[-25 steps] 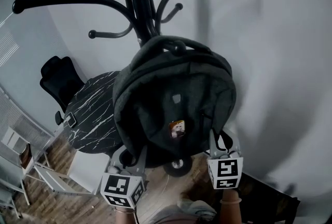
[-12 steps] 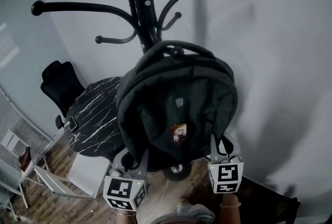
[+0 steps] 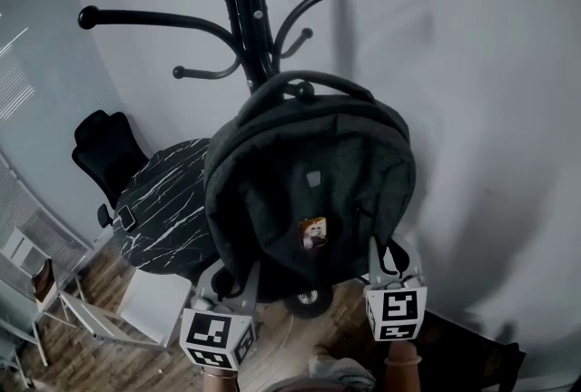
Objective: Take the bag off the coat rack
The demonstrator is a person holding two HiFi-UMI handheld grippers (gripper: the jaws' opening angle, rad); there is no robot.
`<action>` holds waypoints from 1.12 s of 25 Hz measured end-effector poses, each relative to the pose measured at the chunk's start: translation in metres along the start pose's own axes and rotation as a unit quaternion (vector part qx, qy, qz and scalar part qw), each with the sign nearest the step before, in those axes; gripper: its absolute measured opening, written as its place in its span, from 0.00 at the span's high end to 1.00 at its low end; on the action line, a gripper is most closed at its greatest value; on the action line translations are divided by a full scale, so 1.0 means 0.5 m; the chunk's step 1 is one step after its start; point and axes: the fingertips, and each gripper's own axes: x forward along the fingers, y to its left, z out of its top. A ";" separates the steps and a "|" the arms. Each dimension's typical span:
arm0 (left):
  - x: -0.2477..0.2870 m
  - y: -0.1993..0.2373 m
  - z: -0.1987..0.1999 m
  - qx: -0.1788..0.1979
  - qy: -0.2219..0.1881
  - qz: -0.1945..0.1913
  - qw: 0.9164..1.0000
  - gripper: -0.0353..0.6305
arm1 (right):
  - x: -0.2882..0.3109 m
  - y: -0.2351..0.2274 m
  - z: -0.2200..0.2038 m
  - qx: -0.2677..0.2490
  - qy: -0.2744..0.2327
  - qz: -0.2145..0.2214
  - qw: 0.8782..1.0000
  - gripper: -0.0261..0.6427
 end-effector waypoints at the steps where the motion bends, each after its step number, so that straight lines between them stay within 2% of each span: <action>1: -0.005 -0.003 0.001 0.000 0.000 -0.001 1.000 0.81 | -0.007 0.001 0.002 0.000 0.000 0.000 1.000 0.87; 28: -0.079 -0.042 0.029 -0.001 -0.015 -0.027 1.000 0.82 | -0.122 0.009 0.033 -0.010 0.002 -0.029 1.000 0.88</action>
